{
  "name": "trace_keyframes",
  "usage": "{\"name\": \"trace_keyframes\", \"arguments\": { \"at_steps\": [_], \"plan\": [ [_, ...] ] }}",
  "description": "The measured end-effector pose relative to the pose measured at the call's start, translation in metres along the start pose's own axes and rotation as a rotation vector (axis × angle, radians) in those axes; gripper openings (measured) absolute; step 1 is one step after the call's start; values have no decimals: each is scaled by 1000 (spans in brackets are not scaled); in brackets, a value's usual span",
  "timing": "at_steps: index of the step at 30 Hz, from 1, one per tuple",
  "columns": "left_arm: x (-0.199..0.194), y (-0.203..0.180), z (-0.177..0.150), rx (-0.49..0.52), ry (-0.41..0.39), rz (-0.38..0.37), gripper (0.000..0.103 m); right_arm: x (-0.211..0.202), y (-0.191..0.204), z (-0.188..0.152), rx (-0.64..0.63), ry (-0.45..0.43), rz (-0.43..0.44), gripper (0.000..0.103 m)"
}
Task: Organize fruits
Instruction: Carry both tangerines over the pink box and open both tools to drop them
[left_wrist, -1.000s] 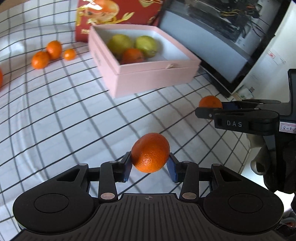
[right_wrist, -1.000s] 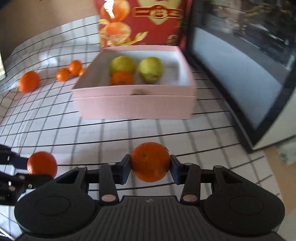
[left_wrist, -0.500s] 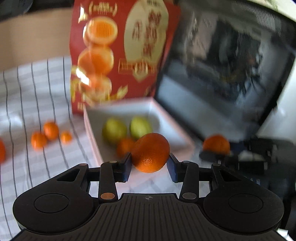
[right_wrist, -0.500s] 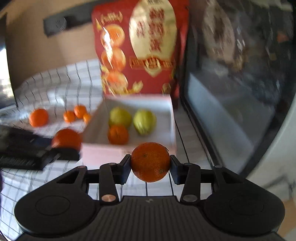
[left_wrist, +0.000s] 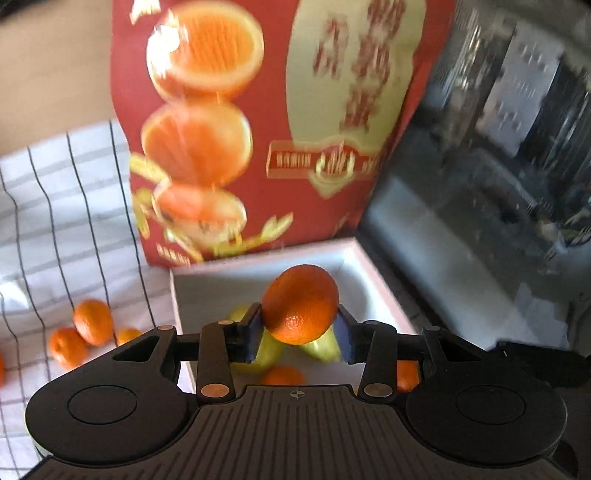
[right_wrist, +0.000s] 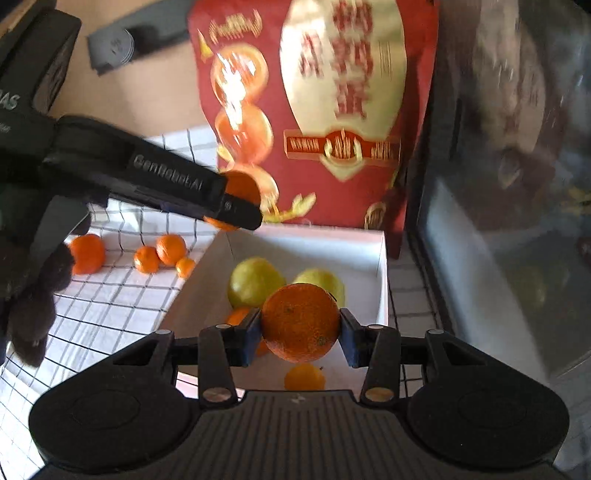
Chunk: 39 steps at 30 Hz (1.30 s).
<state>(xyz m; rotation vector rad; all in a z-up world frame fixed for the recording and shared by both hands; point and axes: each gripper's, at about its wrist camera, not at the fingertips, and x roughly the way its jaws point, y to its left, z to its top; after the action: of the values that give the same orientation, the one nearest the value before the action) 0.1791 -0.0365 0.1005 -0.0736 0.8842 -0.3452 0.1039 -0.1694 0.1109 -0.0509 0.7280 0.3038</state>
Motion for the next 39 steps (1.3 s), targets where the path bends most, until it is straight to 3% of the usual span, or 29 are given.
{"name": "trace_keyframes", "arguments": {
  "at_steps": [12,18,22,24,36,39],
  "plan": [
    [32,15,-12,-41,90,18,46,62,4,-20,-28,102,22,43],
    [30,13,-13,-42,52,-7,50,71,19,-30,-93,103,-3,44],
    [24,15,-11,-58,46,-34,49,68,19,-32,-77,89,-24,62],
    [22,16,-10,-64,63,-54,49,66,19,-33,-62,87,-26,63],
    [-32,41,-11,-147,-130,-112,48,44,37,-41,-60,41,-89,66],
    [-34,49,-16,-181,-129,-141,48,33,39,-44,-54,17,-88,67]
  ]
}}
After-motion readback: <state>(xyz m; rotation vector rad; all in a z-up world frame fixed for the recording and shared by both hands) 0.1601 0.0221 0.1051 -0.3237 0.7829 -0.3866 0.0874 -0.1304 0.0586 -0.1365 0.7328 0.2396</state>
